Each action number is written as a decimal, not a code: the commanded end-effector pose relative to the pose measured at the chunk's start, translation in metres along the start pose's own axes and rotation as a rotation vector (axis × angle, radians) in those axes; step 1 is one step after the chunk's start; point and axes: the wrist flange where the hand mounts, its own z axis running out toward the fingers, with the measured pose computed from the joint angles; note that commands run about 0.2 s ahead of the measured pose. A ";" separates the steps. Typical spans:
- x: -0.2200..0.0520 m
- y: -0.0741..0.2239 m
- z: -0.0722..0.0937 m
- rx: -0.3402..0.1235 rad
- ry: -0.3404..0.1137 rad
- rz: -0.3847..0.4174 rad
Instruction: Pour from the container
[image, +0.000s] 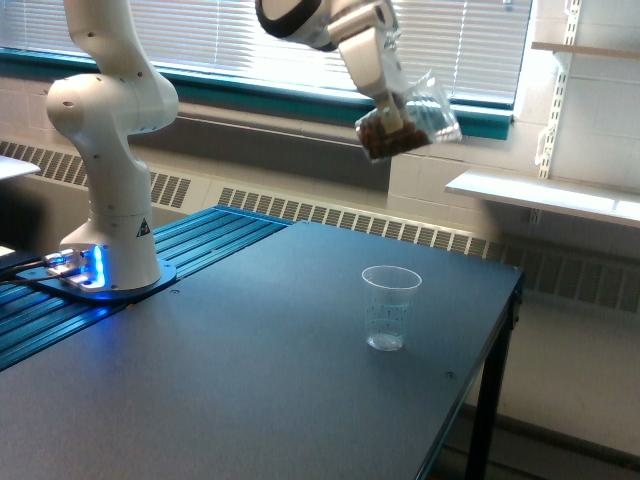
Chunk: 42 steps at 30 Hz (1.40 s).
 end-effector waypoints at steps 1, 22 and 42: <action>-0.019 -0.005 0.002 -0.001 -0.003 -0.050; -0.077 0.002 0.038 -0.067 -0.082 -0.116; -0.112 0.004 0.066 -0.142 -0.122 -0.171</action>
